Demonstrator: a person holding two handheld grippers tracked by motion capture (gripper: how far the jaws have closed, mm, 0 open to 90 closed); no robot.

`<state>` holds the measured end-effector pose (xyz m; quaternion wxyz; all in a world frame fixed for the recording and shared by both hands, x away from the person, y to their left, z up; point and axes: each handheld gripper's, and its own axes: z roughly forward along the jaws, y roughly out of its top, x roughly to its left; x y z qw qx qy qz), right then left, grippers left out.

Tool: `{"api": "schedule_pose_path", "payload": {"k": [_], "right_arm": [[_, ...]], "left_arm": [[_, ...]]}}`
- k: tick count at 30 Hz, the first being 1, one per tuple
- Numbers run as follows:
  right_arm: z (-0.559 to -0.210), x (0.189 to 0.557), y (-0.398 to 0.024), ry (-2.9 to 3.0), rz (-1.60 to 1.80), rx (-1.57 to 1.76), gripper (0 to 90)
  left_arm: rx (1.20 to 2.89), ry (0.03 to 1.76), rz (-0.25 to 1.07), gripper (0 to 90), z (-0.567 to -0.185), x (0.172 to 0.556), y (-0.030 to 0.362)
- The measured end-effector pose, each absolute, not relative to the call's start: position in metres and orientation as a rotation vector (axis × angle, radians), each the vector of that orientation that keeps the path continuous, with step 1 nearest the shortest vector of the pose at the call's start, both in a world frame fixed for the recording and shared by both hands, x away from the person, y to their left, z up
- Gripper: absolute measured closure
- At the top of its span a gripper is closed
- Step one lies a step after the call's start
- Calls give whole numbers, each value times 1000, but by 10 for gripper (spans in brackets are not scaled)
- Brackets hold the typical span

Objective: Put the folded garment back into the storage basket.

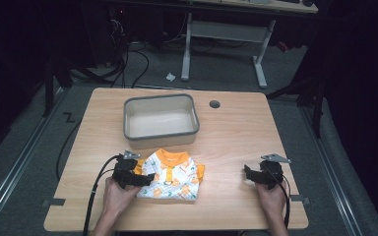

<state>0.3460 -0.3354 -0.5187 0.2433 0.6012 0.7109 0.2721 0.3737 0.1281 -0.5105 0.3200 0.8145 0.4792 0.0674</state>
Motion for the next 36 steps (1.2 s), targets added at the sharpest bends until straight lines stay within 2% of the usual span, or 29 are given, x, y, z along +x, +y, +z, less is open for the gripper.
{"api": "schedule_pose_path", "payload": {"k": [6,13,16,24,30,36], "right_arm": [[-519,346,-335,1942,743,1642,188],[-519,346,-335,1942,743,1642,188],[-519,346,-335,1942,743,1642,188],[-519,346,-335,1942,743,1641,189],[-519,346,-335,1943,744,1642,191],[-519,346,-335,1943,745,1640,193]], "left_arm": [[2203,1246,243,162,-511,374,119],[2239,1217,258,283,-508,373,110],[2253,1196,256,370,-506,373,109],[2254,1174,169,692,-503,372,104],[2253,1165,165,763,-501,371,103],[2234,1137,187,784,-492,370,103]]}}
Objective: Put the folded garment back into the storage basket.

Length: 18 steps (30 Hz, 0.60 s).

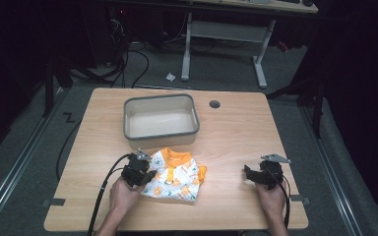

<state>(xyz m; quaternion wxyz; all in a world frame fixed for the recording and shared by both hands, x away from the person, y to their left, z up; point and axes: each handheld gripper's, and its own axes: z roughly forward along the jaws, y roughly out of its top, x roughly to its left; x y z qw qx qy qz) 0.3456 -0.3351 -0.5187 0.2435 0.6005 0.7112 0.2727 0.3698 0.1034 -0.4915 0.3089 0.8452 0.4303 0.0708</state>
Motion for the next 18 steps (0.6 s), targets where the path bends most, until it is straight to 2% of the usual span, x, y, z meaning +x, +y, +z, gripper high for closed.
{"api": "schedule_pose_path", "payload": {"k": [12,18], "right_arm": [[-519,345,-335,1946,746,1636,198],[-519,345,-335,1946,746,1635,199]], "left_arm": [[2188,1002,248,791,-441,359,98],[2153,944,227,791,-417,356,96]]}}
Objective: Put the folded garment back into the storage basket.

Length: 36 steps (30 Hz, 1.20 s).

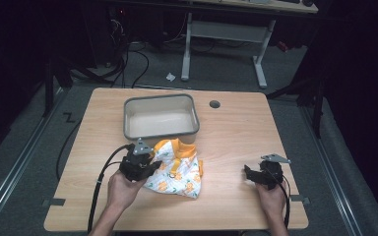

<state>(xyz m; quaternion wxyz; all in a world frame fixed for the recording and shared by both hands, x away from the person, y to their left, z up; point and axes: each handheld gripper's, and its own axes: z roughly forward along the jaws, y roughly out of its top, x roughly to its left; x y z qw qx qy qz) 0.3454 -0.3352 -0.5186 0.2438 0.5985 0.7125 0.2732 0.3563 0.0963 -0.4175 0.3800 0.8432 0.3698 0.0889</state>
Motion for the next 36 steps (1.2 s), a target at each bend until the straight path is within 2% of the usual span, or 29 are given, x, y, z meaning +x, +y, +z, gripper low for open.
{"api": "schedule_pose_path", "payload": {"k": [21,36], "right_arm": [[-519,345,-335,1946,747,1634,202],[-519,345,-335,1949,747,1631,204]], "left_arm": [[2084,819,199,791,-344,368,92],[1996,806,118,790,-311,404,96]]}}
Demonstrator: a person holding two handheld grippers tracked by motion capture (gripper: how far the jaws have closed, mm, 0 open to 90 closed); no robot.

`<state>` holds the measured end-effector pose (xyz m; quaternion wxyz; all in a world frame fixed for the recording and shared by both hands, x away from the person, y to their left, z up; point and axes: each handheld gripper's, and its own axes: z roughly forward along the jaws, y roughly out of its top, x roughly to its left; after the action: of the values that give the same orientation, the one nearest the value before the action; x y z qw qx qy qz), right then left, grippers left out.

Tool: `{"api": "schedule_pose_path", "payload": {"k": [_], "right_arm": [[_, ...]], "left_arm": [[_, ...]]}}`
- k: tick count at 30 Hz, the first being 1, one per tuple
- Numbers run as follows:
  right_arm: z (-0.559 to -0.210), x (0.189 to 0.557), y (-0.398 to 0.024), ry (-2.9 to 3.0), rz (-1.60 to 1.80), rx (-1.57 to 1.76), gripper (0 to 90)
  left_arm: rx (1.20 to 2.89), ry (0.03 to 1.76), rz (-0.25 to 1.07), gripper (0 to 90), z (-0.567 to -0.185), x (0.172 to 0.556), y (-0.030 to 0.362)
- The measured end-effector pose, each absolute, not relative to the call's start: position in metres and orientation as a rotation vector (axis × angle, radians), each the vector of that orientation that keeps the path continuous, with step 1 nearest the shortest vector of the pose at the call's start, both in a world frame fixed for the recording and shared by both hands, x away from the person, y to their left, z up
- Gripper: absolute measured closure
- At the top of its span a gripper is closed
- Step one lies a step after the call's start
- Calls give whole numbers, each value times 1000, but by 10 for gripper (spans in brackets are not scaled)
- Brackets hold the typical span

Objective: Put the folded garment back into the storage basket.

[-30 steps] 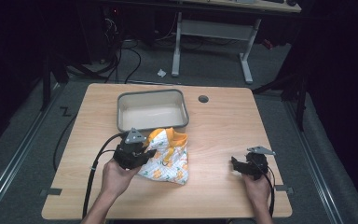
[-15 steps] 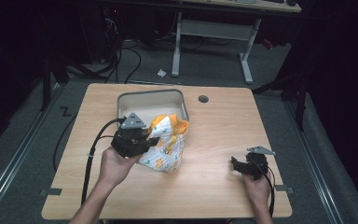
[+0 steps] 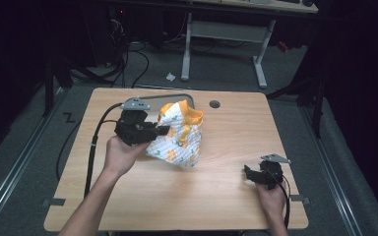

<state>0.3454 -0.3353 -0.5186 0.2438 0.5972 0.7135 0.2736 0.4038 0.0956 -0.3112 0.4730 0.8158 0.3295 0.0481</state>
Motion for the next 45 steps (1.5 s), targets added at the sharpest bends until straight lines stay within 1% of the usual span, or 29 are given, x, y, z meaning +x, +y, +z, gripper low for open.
{"api": "schedule_pose_path", "payload": {"k": [9,23,32,45], "right_arm": [[-519,345,-335,1951,748,1630,204],[-519,345,-335,1953,750,1630,204],[-519,345,-335,1952,751,1631,204],[-519,345,-335,1953,753,1628,204]], "left_arm": [[1962,799,142,791,-293,425,92],[1935,841,163,791,-292,454,90],[1920,865,216,791,-285,475,91],[1884,902,191,790,-299,504,88]]}}
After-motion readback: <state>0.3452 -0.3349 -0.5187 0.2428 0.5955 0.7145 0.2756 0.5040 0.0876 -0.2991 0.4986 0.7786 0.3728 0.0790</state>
